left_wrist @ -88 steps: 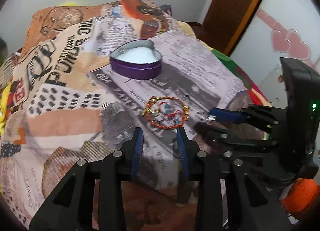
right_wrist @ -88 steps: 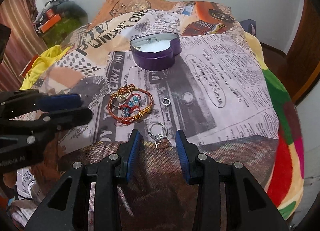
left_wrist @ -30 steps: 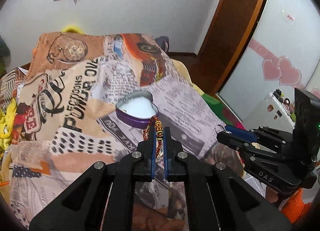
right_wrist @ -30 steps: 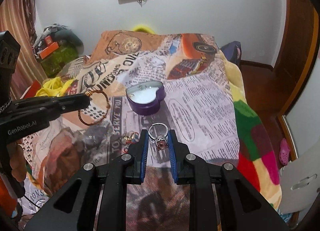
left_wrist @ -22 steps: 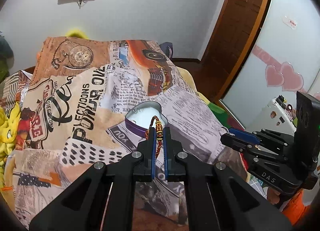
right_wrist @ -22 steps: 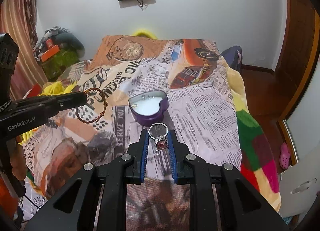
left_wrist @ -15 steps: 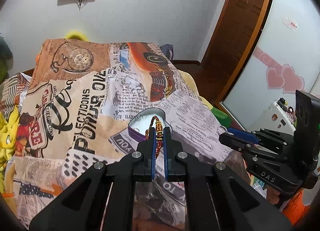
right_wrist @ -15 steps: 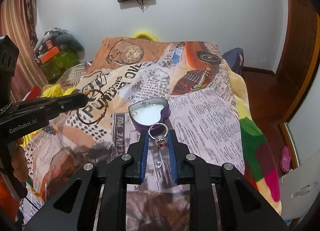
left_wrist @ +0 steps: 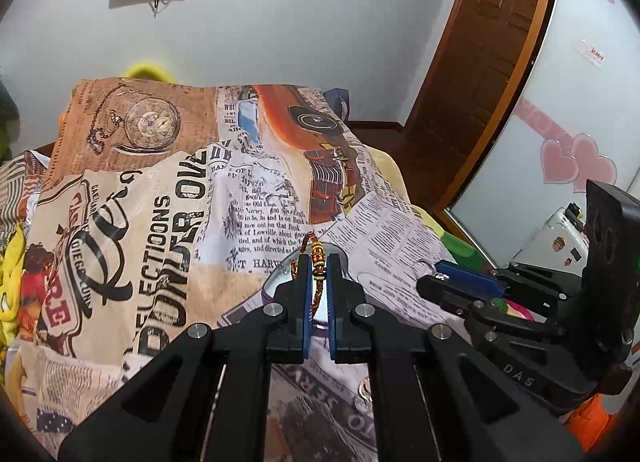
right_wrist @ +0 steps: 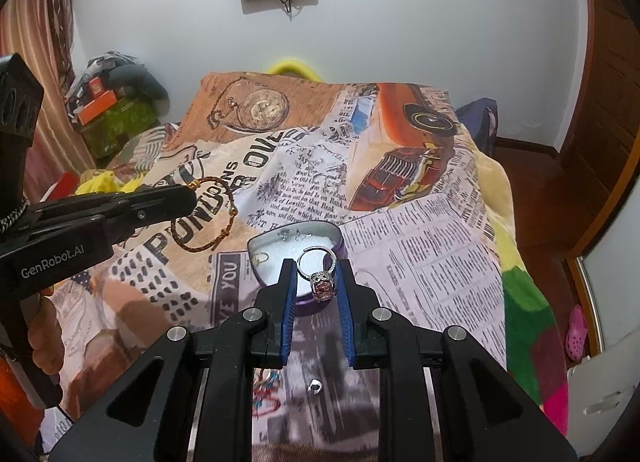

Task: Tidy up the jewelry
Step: 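Carry the bracelet in the left gripper over the tin while the right carries the ring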

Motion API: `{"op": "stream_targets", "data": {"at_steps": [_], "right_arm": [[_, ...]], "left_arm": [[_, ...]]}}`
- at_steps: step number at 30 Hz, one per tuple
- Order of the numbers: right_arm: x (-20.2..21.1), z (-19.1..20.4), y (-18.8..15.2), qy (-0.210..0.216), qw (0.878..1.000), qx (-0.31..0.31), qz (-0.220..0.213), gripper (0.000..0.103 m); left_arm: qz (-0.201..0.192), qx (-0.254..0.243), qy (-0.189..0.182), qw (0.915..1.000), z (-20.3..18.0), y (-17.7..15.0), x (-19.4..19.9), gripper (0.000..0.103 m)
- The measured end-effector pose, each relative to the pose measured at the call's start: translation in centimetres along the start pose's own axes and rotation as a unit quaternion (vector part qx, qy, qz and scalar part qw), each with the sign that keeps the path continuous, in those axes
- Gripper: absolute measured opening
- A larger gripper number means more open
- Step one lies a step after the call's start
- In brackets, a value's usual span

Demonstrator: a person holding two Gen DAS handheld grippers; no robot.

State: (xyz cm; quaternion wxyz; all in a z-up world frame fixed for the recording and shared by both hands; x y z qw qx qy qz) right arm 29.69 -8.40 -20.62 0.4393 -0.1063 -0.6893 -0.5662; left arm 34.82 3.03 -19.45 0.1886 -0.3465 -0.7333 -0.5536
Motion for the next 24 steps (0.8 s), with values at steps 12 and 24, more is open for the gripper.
{"op": "stream_targets", "data": {"at_steps": [12, 24], "right_arm": [[-3.6, 0.1, 1.1, 0.018, 0.999, 0.031, 0.02, 0.017], [-6.8, 0.8, 0.4, 0.04, 0.994, 0.078, 0.061, 0.017]], "left_arm": [[0.028, 0.008, -0.008, 0.9996, 1.0, 0.1, -4.9, 0.005], [0.083, 0.015, -0.038, 0.9957, 0.5, -0.9, -8.4, 0.005]]}}
Point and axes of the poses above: each gripper's, at about its wrist camera, not at the fingertips, and x roughly against the way its jaws point, z to its left, y to its top, the point moved 10 cm from there along -x, roughly the way its jaws point, and after that the axes turned 6 degrees about x, right-handed, at the moved point
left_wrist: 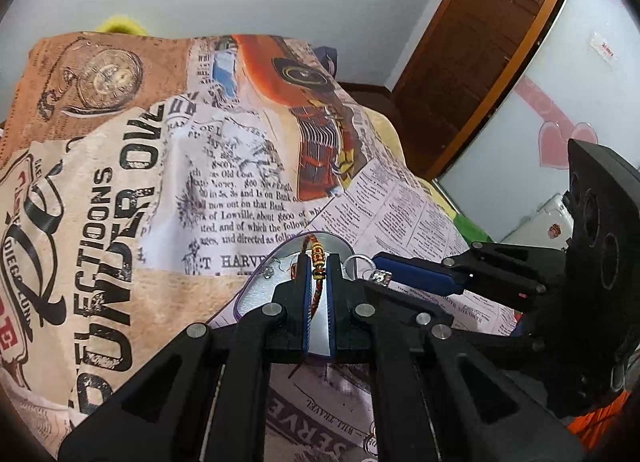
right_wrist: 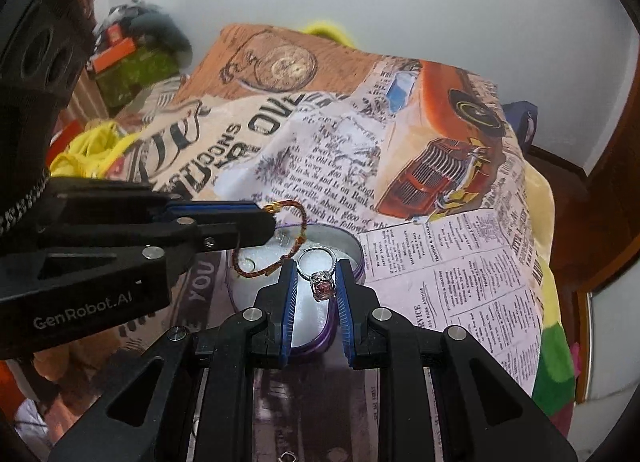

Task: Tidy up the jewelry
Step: 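Carry the bracelet in the left gripper over the tin while the right carries the ring, then open both grippers to release the bracelet and ring into the tin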

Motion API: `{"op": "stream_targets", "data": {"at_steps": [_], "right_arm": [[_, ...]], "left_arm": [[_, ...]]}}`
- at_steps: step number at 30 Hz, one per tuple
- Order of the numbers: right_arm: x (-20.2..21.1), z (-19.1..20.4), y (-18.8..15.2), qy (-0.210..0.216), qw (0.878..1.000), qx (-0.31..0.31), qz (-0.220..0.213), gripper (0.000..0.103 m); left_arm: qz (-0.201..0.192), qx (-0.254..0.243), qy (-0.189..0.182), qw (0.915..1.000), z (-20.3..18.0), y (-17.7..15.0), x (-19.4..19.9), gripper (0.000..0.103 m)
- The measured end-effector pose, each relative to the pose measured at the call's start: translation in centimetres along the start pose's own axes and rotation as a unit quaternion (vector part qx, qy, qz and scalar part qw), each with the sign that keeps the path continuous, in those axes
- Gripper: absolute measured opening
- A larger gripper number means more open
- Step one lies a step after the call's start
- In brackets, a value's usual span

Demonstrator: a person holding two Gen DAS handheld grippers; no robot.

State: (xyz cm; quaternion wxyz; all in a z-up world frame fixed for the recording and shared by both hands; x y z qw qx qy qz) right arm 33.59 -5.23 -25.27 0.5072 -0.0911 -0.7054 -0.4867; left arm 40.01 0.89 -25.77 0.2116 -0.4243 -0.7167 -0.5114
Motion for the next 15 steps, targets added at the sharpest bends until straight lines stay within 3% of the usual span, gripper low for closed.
{"op": "stream_targets", "data": {"at_steps": [15], "right_arm": [[-1.8, 0.5, -0.4, 0.012, 1.0, 0.009, 0.022, 0.017]], "left_arm": [[0.006, 0.009, 0.013, 0.9999, 1.9, -0.3, 0.4, 0.008]]}}
Point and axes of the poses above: each gripper's, at about its wrist camera, not at the fingertips, and x roughly against the way its jaws point, z to its left, y to its top, the point moved 10 cm from there along -x, roughly the way its jaws point, and after that the axes turned 6 degrees about x, right-handed, at the moved point
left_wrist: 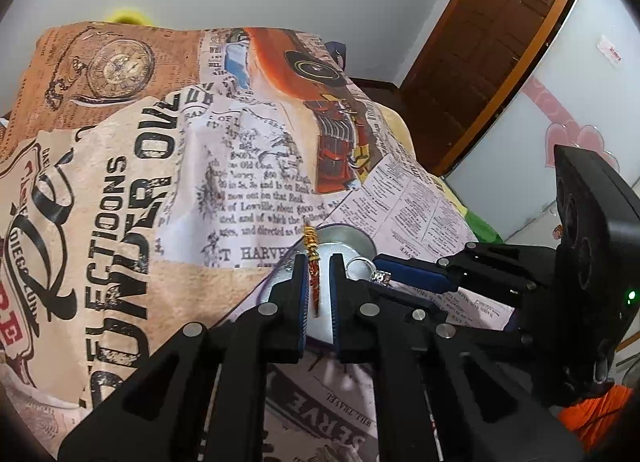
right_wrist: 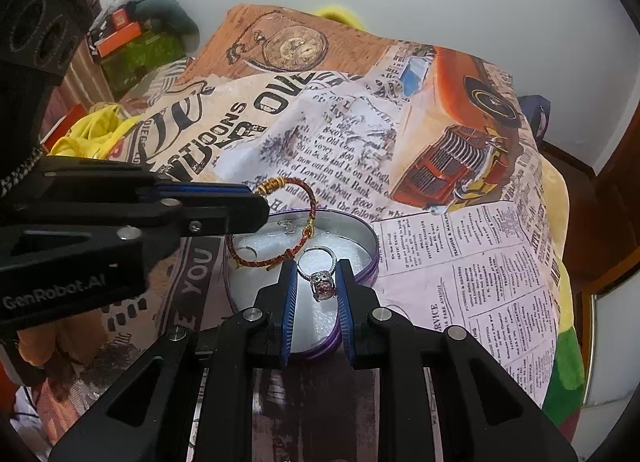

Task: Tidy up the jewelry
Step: 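Open both grippers to release the bracelet and ring into the tin, then grasp the orange bracelet in the tin with the left gripper and reposition it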

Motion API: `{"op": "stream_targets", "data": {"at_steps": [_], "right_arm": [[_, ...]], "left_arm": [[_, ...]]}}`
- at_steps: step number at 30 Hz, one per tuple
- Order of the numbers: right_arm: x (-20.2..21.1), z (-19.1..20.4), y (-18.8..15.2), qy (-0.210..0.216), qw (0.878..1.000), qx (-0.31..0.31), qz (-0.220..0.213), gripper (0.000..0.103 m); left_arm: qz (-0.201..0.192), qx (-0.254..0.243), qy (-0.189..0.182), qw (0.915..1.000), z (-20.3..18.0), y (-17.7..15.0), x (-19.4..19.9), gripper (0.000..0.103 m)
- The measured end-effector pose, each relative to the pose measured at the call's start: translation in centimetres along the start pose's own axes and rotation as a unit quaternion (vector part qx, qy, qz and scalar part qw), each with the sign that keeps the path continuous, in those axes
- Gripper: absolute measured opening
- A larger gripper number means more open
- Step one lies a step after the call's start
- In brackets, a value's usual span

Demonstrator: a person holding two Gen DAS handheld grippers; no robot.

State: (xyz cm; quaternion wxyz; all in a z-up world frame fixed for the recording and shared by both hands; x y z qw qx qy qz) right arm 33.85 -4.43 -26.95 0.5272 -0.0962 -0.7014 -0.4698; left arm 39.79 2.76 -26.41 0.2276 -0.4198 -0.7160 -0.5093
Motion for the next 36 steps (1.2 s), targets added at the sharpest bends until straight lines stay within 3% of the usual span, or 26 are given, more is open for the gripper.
{"op": "stream_targets", "data": {"at_steps": [17, 27, 29, 32, 36], "right_arm": [[-0.6, 1.0, 0.3, 0.009, 1.0, 0.01, 0.016, 0.018], [3.1, 0.6, 0.2, -0.01, 1.0, -0.002, -0.003, 0.018], [4.3, 0.4, 0.0, -0.02, 1.0, -0.005, -0.01, 0.021], [6.0, 0.1, -0.3, -0.032, 0.999, -0.01, -0.026, 0.038], [7.1, -0.6, -1.1, -0.052, 0.998, -0.018, -0.036, 0.04]], "left_arm": [[0.017, -0.022, 0.035, 0.999, 1.3, -2.8, 1.2, 0.009], [0.003, -0.035, 0.049, 0.9982, -0.1, -3.4, 4.1, 0.014], [-0.003, -0.04, 0.055, 0.9977, -0.4, -3.5, 4.7, 0.017], [-0.013, -0.043, 0.069, 0.9966, -0.4, -3.4, 5.3, 0.032], [-0.01, -0.042, 0.081, 0.9958, -0.3, -3.3, 4.3, 0.033]]}}
Point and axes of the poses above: each gripper's, at about its wrist camera, not at the fingertips, and x roughly against the way its jaws point, z to its left, y to its top, the point moved 10 cm from there along -x, roughly the way its jaws point, and after that the axes turned 6 degrees about x, right-handed, at the moved point
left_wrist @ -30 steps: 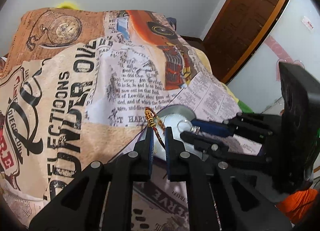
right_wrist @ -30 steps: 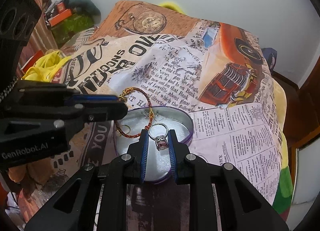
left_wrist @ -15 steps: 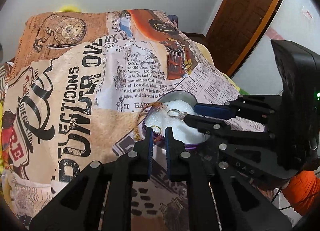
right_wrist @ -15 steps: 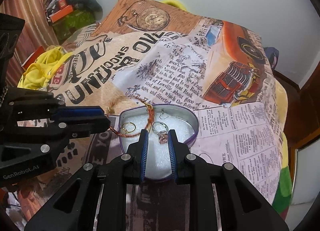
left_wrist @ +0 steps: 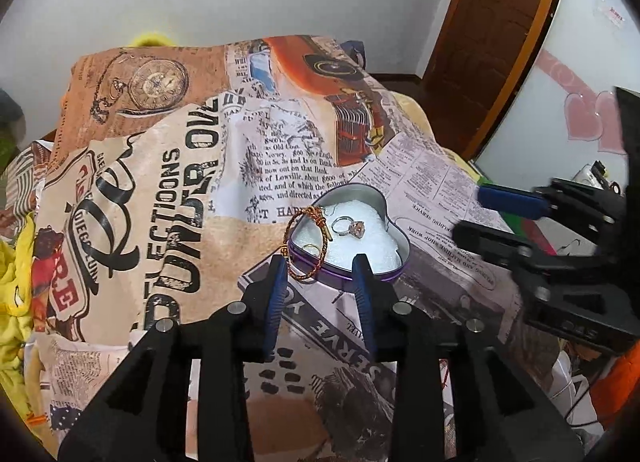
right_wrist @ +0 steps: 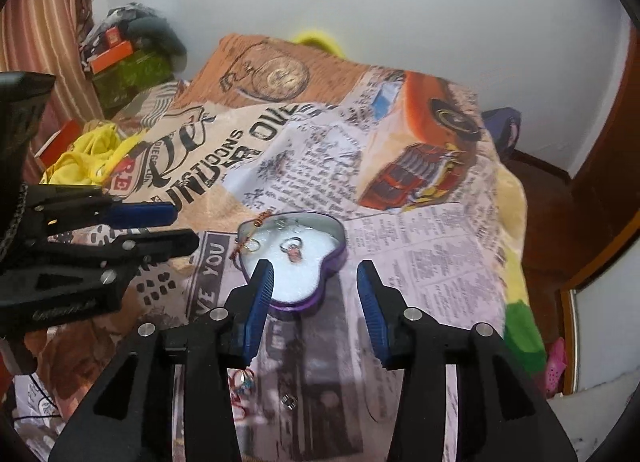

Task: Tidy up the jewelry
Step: 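Grasp the orange bracelet in the tin with the left gripper and reposition it, then release the bracelet into the tin with the left gripper while the right grasps a small silver ring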

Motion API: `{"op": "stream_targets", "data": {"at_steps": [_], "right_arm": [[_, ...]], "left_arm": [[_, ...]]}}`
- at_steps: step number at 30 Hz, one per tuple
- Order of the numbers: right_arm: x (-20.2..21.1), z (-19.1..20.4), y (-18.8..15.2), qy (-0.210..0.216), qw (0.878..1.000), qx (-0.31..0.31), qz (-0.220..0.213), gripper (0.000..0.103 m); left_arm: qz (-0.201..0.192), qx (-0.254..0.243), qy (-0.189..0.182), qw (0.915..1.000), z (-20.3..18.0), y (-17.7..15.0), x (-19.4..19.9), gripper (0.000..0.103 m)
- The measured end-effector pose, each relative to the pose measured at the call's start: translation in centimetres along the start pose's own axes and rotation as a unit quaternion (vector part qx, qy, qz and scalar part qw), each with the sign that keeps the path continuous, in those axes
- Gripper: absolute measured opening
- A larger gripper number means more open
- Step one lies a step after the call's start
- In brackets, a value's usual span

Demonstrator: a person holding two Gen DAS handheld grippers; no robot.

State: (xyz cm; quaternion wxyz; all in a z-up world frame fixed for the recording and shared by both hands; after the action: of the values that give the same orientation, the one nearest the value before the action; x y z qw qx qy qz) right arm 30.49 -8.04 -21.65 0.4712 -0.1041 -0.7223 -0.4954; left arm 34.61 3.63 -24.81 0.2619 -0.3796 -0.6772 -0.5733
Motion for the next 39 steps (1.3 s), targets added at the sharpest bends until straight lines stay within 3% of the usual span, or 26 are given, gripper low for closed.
{"op": "stream_targets", "data": {"at_steps": [8, 10, 12, 15, 22, 28, 31, 36, 39], "right_arm": [[-0.2, -2.4, -2.9, -0.01, 0.999, -0.04, 0.015, 0.04], [-0.4, -2.8, -3.6, -0.011, 0.999, -0.046, 0.02, 0.04], [-0.7, -3.1, -4.3, -0.007, 0.998, -0.052, 0.025, 0.04], [-0.9, -3.2, -5.1, -0.004, 0.998, -0.056, 0.029, 0.04], [-1.0, -2.7, -5.9, 0.006, 0.998, -0.056, 0.029, 0.04], [-0.6, -1.9, -6.7, 0.017, 0.998, -0.053, 0.031, 0.04], [-0.4, -1.4, -7.4, 0.021, 0.998, -0.051, 0.035, 0.04], [-0.4, -0.6, -8.4, 0.03, 0.997, -0.046, 0.046, 0.04], [-0.4, 0.0, -9.1, 0.035, 0.997, -0.041, 0.052, 0.04]], "left_arm": [[0.008, -0.019, 0.035, 0.9992, -0.7, 0.7, -4.3, 0.032], [0.009, -0.016, 0.046, 0.9988, -0.3, 1.0, -5.2, 0.027], [0.016, -0.012, 0.048, 0.9986, 0.1, 0.9, -6.0, 0.01], [0.012, -0.003, 0.05, 0.9987, 0.6, 1.0, -6.2, 0.002], [-0.023, 0.011, 0.038, 0.9989, 0.7, 2.8, -3.3, 0.002], [-0.056, -0.014, 0.007, 0.9983, -2.3, 4.3, -0.6, 0.002], [-0.046, -0.029, 0.009, 0.9985, -3.5, 3.9, -1.6, 0.002], [0.003, -0.046, 0.01, 0.9989, -4.4, 1.7, -4.3, 0.002], [0.008, -0.061, 0.008, 0.9981, -5.2, 0.8, -4.5, 0.002]]}}
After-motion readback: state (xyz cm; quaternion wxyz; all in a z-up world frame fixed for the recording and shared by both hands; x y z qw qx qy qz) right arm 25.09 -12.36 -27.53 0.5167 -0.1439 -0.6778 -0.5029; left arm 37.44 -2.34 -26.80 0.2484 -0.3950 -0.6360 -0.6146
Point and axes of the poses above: each gripper's, at about its wrist camera, not at the fingertips, and x roughly against the way its jaws point, z to its left, y to its top, the point moved 10 cm from there along -x, roughly the way its jaws point, and after that the axes turned 6 degrees about x, right-handed, at the moved point
